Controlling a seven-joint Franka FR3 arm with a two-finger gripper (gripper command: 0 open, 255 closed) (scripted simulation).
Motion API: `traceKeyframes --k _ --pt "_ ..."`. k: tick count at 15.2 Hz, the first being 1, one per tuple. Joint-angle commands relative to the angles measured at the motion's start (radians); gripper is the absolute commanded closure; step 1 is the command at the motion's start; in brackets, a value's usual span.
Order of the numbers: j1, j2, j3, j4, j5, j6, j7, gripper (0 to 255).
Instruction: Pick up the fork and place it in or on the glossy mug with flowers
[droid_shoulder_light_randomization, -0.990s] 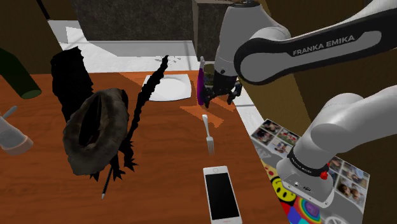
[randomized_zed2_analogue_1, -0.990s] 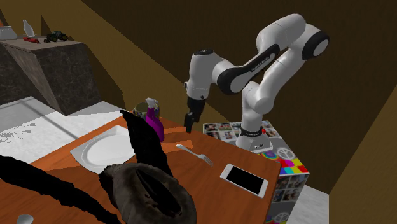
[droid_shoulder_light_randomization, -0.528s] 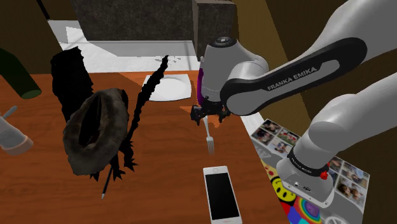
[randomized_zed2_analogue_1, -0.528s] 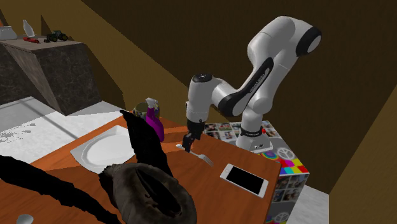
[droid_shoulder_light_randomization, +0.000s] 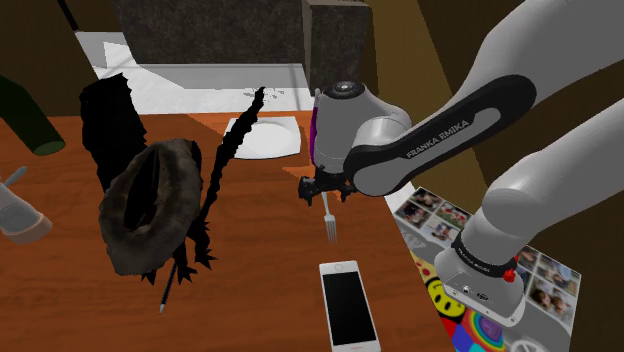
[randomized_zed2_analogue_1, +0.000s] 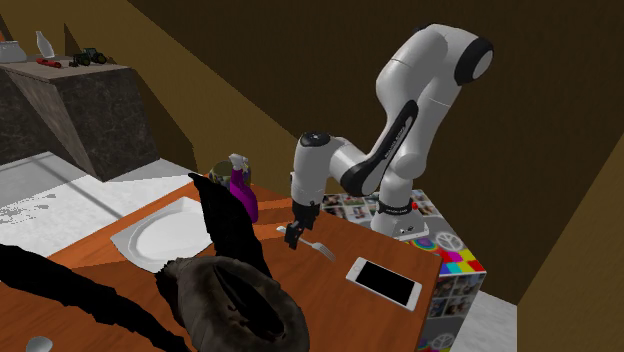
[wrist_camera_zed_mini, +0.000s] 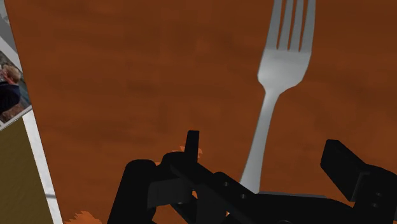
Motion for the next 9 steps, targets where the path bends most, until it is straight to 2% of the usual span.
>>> traceKeyframes --k 1,6,7,9 --pt "-0.004 0.006 0.002 -0.002 -0.004 0.008 0.001 0" --pt "-0.003 0.005 0.002 -0.002 -0.004 0.008 0.001 0" --pt "-0.003 0.005 0.002 -0.002 -0.004 0.008 0.001 255" --pt "-0.003 0.005 0.002 -0.002 -0.004 0.008 0.001 255"
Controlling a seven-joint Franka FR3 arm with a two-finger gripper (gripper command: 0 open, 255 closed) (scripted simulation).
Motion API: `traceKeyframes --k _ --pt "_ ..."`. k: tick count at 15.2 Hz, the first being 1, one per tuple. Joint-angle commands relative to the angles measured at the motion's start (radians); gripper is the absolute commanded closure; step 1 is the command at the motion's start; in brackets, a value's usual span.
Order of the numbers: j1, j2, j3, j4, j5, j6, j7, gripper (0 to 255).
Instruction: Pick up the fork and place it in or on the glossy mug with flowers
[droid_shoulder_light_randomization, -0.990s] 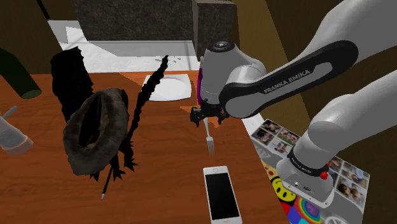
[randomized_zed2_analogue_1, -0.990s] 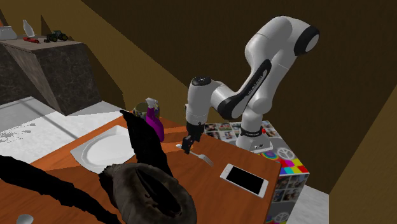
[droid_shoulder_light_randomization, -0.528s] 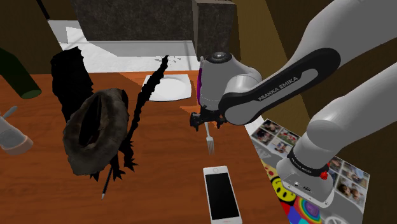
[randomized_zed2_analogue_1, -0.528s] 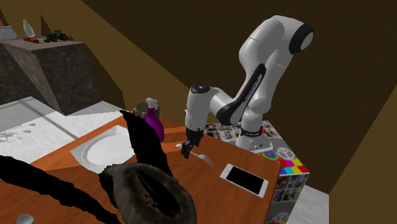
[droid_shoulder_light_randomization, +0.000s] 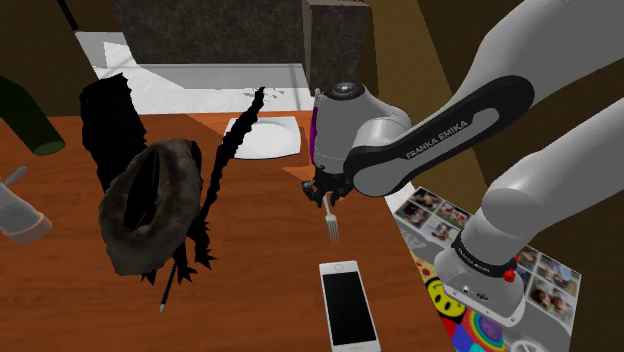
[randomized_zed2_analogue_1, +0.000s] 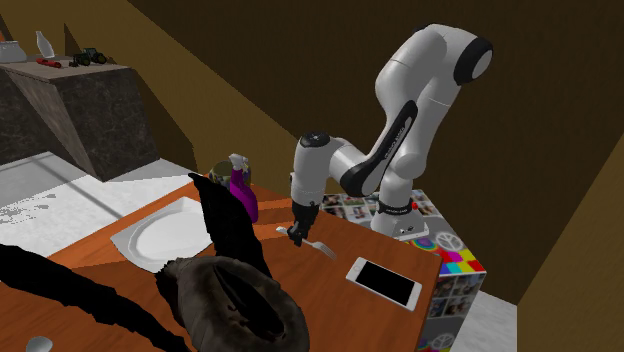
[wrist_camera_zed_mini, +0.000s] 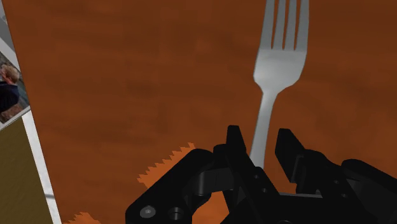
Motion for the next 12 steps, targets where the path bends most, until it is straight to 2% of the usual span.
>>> traceKeyframes --k 1,7,12 --pt "0.000 0.000 0.000 0.000 0.000 0.000 0.000 255" --pt "0.000 0.000 0.000 0.000 0.000 0.000 0.000 255" --pt "0.033 -0.068 -0.040 0.025 0.035 -0.089 -0.037 255"
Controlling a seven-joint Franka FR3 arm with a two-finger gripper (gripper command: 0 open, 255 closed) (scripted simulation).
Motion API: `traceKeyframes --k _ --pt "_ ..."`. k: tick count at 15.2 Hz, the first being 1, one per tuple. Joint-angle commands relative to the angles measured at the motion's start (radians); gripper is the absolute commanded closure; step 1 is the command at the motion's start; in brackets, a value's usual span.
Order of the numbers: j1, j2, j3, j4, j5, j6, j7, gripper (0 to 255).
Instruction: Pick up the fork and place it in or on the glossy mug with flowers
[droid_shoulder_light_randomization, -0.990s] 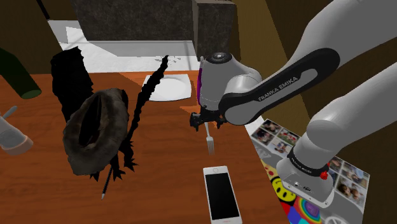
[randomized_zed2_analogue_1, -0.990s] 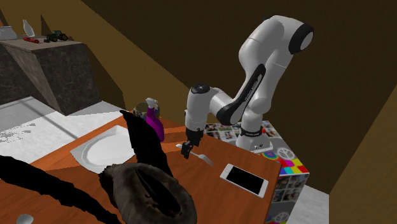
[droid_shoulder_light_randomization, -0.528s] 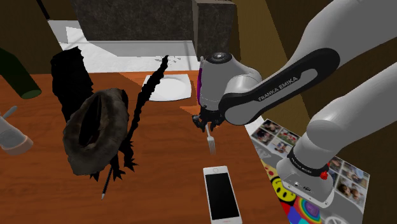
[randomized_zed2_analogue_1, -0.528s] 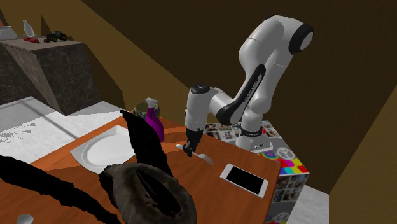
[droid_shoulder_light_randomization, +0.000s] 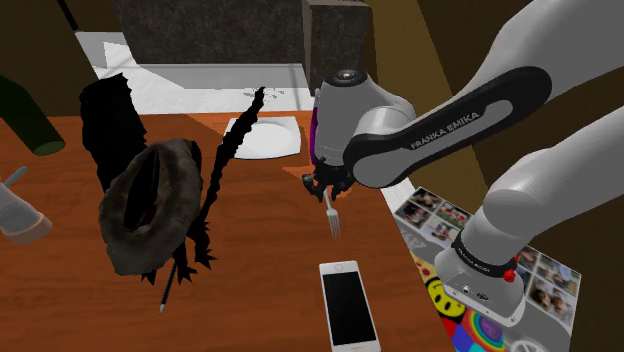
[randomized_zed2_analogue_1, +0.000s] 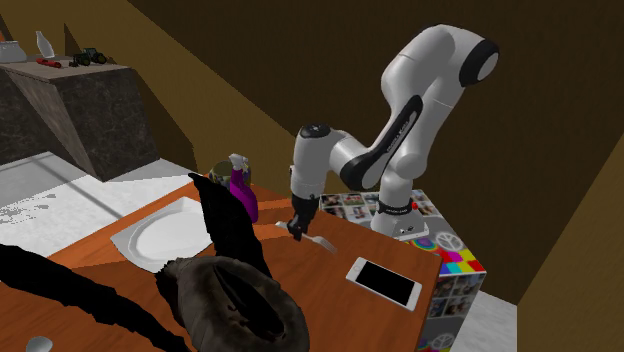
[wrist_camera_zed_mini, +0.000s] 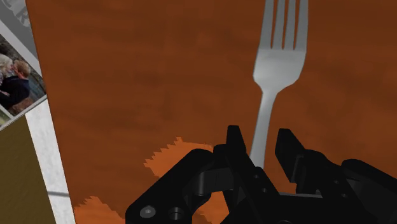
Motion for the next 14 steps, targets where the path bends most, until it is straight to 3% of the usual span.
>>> traceKeyframes --k 1,14 --pt "0.009 -0.022 -0.013 0.012 0.009 -0.033 -0.010 255" --pt "0.045 -0.147 -0.092 0.107 0.031 -0.248 -0.060 255"
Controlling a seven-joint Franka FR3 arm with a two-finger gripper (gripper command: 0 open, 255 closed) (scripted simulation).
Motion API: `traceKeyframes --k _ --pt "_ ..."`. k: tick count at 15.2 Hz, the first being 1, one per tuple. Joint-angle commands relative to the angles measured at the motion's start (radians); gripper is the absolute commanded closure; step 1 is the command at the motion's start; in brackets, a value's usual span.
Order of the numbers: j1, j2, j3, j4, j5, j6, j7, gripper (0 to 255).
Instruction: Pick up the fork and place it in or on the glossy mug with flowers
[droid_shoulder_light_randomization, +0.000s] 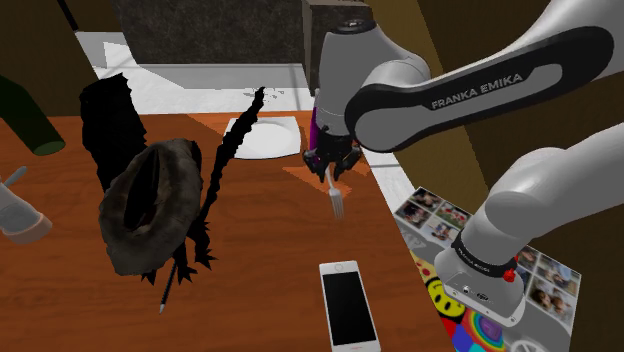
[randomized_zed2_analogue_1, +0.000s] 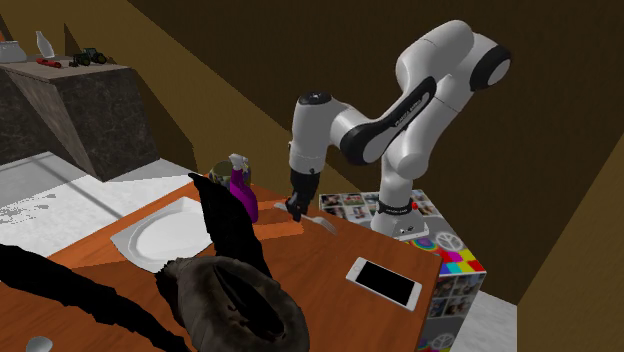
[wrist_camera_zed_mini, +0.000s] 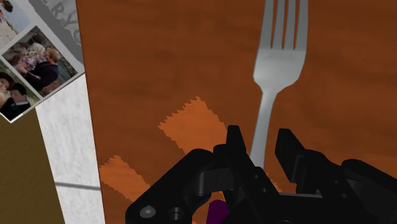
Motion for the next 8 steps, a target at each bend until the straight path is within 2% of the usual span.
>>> traceKeyframes --k 1,8 --pt "0.003 -0.014 -0.009 0.019 0.000 -0.033 -0.003 255" --pt "0.007 -0.054 -0.042 0.086 -0.006 -0.138 -0.018 255"
